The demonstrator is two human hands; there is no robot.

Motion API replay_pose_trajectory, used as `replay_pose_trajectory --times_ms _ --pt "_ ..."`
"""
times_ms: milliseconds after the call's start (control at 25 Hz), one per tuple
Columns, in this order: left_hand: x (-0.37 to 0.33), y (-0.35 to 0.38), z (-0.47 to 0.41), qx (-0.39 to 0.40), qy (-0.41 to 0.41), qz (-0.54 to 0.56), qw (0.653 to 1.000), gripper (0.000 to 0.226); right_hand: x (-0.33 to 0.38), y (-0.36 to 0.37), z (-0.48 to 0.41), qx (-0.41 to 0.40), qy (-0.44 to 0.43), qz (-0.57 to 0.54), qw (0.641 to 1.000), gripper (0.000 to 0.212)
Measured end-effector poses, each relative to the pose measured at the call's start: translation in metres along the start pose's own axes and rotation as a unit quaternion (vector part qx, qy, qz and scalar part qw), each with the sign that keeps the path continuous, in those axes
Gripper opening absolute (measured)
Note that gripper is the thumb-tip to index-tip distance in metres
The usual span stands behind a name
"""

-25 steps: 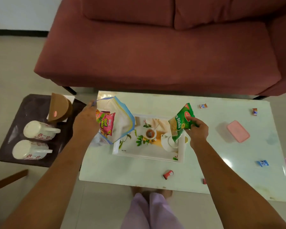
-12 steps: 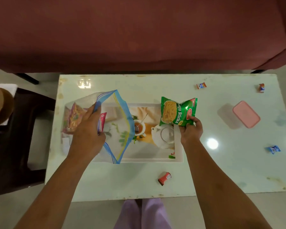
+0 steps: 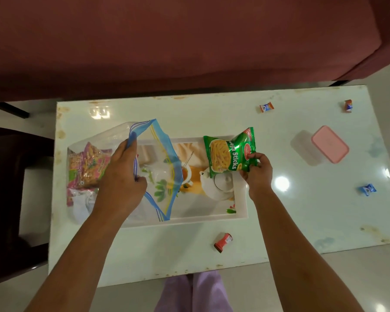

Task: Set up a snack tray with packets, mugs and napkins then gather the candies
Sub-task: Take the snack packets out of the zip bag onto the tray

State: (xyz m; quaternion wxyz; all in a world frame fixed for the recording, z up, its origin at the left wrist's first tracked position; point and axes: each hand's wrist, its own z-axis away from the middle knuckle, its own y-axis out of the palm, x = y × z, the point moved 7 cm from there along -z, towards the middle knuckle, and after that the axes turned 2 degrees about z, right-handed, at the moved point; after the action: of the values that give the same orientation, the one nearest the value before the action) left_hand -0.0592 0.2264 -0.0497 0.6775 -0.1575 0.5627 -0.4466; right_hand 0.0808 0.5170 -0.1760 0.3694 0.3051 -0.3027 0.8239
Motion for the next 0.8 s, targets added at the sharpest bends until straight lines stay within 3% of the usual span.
replay_pose_trajectory --times_ms 200,320,400,520,560,600,640,800 --pt "0.000 0.003 -0.002 0.011 0.004 -0.005 1.000 0.087 -0.005 0.002 0.003 -0.020 0.009 0.019 1.000 0.043" --pt "-0.001 0.006 0.001 0.020 0.008 0.007 1.000 0.087 0.003 -0.007 0.011 -0.101 -0.063 0.191 0.974 0.033" --pt "-0.003 0.007 0.001 0.021 0.015 0.013 1.000 0.088 0.023 0.005 0.030 -0.132 -0.221 0.353 0.899 0.045" --pt "-0.004 0.008 0.000 0.018 0.013 0.016 1.000 0.087 0.020 0.063 0.059 -0.045 -0.455 0.562 0.689 0.060" --pt "-0.004 0.008 0.000 0.018 0.012 0.015 1.000 0.087 0.007 0.077 0.059 -0.019 -0.489 0.609 0.624 0.063" --pt "-0.003 0.008 0.001 0.019 0.011 0.015 1.000 0.086 -0.004 0.083 0.053 -0.006 -0.496 0.641 0.586 0.065" --pt "-0.003 0.009 0.001 0.020 0.011 0.015 1.000 0.086 -0.012 0.085 0.044 -0.001 -0.486 0.659 0.574 0.067" --pt "-0.001 0.011 0.001 0.016 0.010 0.016 1.000 0.086 -0.021 0.086 0.021 0.014 -0.454 0.676 0.580 0.066"
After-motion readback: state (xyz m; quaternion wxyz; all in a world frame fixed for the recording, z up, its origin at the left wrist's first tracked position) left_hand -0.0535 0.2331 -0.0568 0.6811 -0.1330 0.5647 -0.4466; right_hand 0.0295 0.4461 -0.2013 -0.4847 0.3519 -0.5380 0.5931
